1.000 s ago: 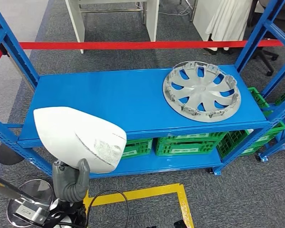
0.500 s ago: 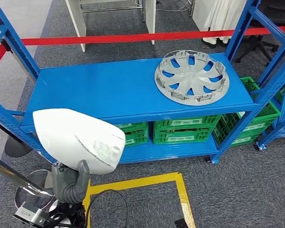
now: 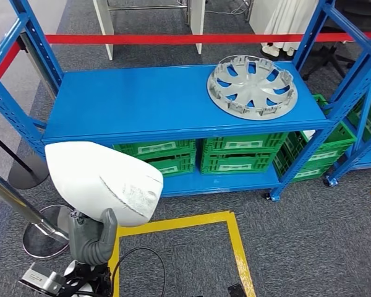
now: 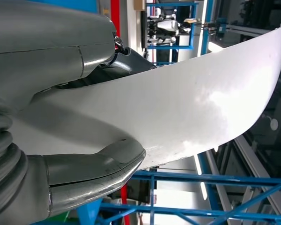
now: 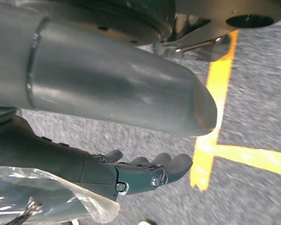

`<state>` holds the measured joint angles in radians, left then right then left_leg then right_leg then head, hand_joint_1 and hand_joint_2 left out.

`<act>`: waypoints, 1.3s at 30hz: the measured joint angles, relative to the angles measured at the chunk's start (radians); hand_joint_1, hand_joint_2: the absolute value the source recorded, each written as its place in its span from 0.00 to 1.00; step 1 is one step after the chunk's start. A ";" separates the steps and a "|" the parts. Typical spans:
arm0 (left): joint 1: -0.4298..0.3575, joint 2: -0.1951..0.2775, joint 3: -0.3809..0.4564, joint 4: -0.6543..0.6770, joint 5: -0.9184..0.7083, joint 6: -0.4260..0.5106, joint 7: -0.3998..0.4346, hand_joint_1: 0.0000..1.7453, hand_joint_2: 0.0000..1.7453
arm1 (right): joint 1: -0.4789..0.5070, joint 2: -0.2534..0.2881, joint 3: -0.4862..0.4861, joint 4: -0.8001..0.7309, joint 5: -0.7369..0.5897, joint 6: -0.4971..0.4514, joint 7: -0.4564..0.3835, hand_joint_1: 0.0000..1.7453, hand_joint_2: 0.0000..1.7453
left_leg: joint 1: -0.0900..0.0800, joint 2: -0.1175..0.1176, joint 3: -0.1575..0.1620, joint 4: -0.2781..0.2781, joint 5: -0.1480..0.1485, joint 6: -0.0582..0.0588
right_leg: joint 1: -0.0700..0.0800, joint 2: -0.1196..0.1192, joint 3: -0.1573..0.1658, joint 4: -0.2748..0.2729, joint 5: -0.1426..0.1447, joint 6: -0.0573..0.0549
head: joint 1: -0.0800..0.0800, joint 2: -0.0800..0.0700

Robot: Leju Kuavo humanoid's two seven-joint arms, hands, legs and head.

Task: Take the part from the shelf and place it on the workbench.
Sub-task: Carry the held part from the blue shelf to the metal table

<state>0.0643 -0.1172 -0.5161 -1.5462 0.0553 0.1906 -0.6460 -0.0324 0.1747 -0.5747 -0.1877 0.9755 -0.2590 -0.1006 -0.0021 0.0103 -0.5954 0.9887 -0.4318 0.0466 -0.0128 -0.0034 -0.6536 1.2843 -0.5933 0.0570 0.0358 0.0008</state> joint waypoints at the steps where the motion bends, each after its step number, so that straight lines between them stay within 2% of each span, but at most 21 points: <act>1: 0.000 0.000 0.000 0.000 0.000 -0.001 0.000 1.00 1.00 | 0.000 0.000 0.000 0.000 -0.003 0.007 0.000 0.00 0.00 | 0.000 0.000 -0.016 0.003 0.011 -0.003 | -0.001 0.000 0.040 -0.039 0.033 0.000 | 0.000 0.000; 2: -0.001 0.000 0.000 0.000 0.000 -0.003 0.000 1.00 1.00 | -0.002 0.000 -0.001 0.000 -0.006 0.013 -0.001 0.00 0.00 | 0.000 0.000 -0.029 0.007 0.021 -0.007 | -0.001 0.000 0.096 -0.107 0.050 -0.001 | 0.001 0.000; 4: -0.004 0.000 0.000 0.000 -0.001 -0.008 0.000 1.00 1.00 | -0.006 0.000 -0.004 0.000 -0.008 0.025 -0.003 0.00 0.00 | -0.003 0.000 -0.047 0.018 0.040 -0.017 | -0.001 0.002 0.203 -0.259 0.039 -0.008 | 0.002 0.000; 6: -0.008 0.000 0.000 0.000 -0.002 -0.013 0.000 1.00 1.00 | -0.010 0.000 -0.007 0.000 -0.008 0.035 -0.003 0.00 0.00 | -0.005 0.001 -0.055 0.022 0.058 -0.027 | 0.002 0.004 0.238 -0.325 0.017 -0.019 | 0.003 0.000; 8: -0.008 0.001 -0.001 0.000 -0.002 -0.017 0.000 1.00 1.00 | -0.008 0.000 -0.009 0.001 -0.006 0.040 -0.001 0.00 0.00 | -0.001 0.001 -0.060 0.025 0.056 -0.039 | 0.002 0.001 0.220 -0.325 0.029 -0.034 | 0.002 0.000; 9: -0.008 0.002 -0.001 0.000 -0.002 -0.017 0.000 1.00 1.00 | -0.007 0.000 -0.010 0.001 -0.006 0.042 0.000 0.00 0.00 | 0.001 -0.001 -0.066 0.043 0.025 -0.046 | 0.002 -0.002 0.210 -0.325 0.040 -0.042 | 0.001 0.000; 12: -0.008 0.004 0.000 0.000 -0.002 -0.017 0.001 1.00 1.00 | -0.007 0.000 -0.014 0.001 -0.005 0.046 0.001 0.00 0.00 | 0.005 -0.003 -0.093 0.204 -0.135 -0.061 | 0.002 -0.008 0.170 -0.323 0.078 -0.056 | -0.005 0.000; 13: -0.008 0.005 0.000 0.000 -0.002 -0.018 0.001 1.00 1.00 | -0.007 0.000 -0.015 0.001 -0.003 0.049 0.001 0.00 0.00 | 0.005 -0.003 -0.097 0.266 -0.162 -0.064 | 0.002 -0.008 0.154 -0.321 0.090 -0.056 | -0.006 0.000; 14: -0.008 0.006 0.000 0.000 -0.001 -0.020 0.001 1.00 1.00 | -0.006 0.000 -0.015 0.001 -0.002 0.052 0.001 0.00 0.00 | 0.005 -0.003 -0.093 0.306 -0.161 -0.064 | 0.003 -0.009 0.138 -0.319 0.101 -0.056 | -0.006 0.000; 16: -0.009 0.007 0.000 0.000 0.006 -0.031 0.001 1.00 1.00 | -0.006 0.000 -0.016 0.001 0.002 0.058 0.000 0.00 0.00 | 0.005 -0.003 -0.044 0.288 -0.101 -0.060 | 0.004 -0.011 0.104 -0.311 0.121 -0.054 | -0.006 0.000; 18: -0.012 0.008 0.000 0.000 0.014 -0.041 0.001 1.00 1.00 | -0.005 0.000 -0.016 0.001 0.005 0.061 -0.001 0.00 0.00 | 0.002 0.014 0.055 0.151 -0.066 -0.051 | 0.006 -0.017 0.080 -0.300 0.134 -0.051 | -0.006 0.000; 20: -0.021 0.007 0.000 0.000 0.016 -0.045 0.001 1.00 1.00 | -0.003 0.000 -0.016 0.001 0.011 0.062 -0.002 0.00 0.00 | -0.004 0.031 0.132 0.024 -0.092 -0.040 | 0.009 -0.026 0.070 -0.291 0.143 -0.043 | -0.006 0.000; 21: -0.025 0.006 0.000 0.000 0.017 -0.044 0.001 1.00 1.00 | -0.002 0.000 -0.016 0.001 0.014 0.062 -0.002 0.00 0.00 | -0.006 0.031 0.145 -0.006 -0.104 -0.035 | 0.010 -0.033 0.067 -0.289 0.148 -0.038 | -0.006 0.000; 23: -0.028 0.005 0.002 0.000 0.019 -0.044 0.001 1.00 1.00 | -0.002 0.000 -0.016 0.001 0.019 0.063 -0.002 0.00 0.00 | -0.005 0.017 0.139 -0.021 -0.101 -0.021 | 0.009 -0.043 0.058 -0.285 0.151 -0.025 | -0.006 0.000; 24: -0.029 0.004 0.003 0.000 0.020 -0.044 0.001 1.00 1.00 | -0.003 0.000 -0.016 0.001 0.021 0.063 -0.002 0.00 0.00 | -0.004 0.011 0.132 -0.022 -0.093 -0.013 | 0.008 -0.037 0.048 -0.269 0.137 -0.019 | -0.004 0.000; 27: -0.029 0.003 0.005 0.001 0.020 -0.044 0.002 1.00 1.00 | -0.002 0.000 -0.015 0.001 0.024 0.065 -0.002 0.00 0.00 | -0.004 -0.006 0.106 -0.023 -0.068 0.003 | 0.006 -0.005 -0.021 -0.106 0.032 -0.008 | -0.001 0.000; 29: -0.028 0.003 0.007 0.001 0.020 -0.044 0.002 1.00 1.00 | -0.001 0.000 -0.015 0.001 0.024 0.066 -0.002 0.00 0.00 | -0.008 -0.020 0.087 -0.020 -0.053 0.004 | 0.006 0.000 -0.053 -0.008 -0.007 -0.007 | -0.001 0.000; 31: -0.028 0.003 0.008 0.001 0.021 -0.044 0.002 1.00 1.00 | 0.000 0.000 -0.015 0.001 0.024 0.067 -0.001 0.00 0.00 | -0.010 -0.038 0.072 -0.014 -0.044 0.002 | 0.006 0.005 -0.009 -0.058 0.026 -0.012 | -0.001 0.000; 34: -0.029 0.002 0.009 0.001 0.021 -0.044 0.002 1.00 1.00 | -0.001 0.000 -0.015 0.001 0.025 0.069 -0.001 0.00 0.00 | -0.011 -0.063 0.054 0.000 -0.037 -0.006 | 0.004 0.054 0.116 -0.258 0.086 -0.024 | -0.001 0.000; 36: -0.030 0.001 0.009 0.001 0.020 -0.044 0.002 1.00 1.00 | -0.001 0.000 -0.015 0.001 0.027 0.071 0.000 0.00 0.00 | -0.010 -0.080 0.041 0.007 -0.031 -0.017 | 0.004 0.070 0.139 -0.298 0.083 -0.032 | -0.001 0.000; 39: -0.028 0.002 0.010 0.001 0.019 -0.042 0.002 1.00 1.00 | -0.001 0.001 -0.016 0.001 0.031 0.078 0.002 0.00 0.00 | -0.008 -0.094 0.029 0.013 -0.027 -0.032 | 0.001 0.042 0.137 -0.305 0.095 -0.044 | -0.001 0.000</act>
<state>0.0362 -0.1152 -0.5062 -1.5454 0.0741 0.1483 -0.6435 -0.0331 0.1754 -0.5902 -0.1865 1.0068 -0.1815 -0.0985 -0.0096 -0.0835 -0.5663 1.0020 -0.4586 0.0141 -0.0119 0.0382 -0.5163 0.9791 -0.4987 0.0131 0.0344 0.0008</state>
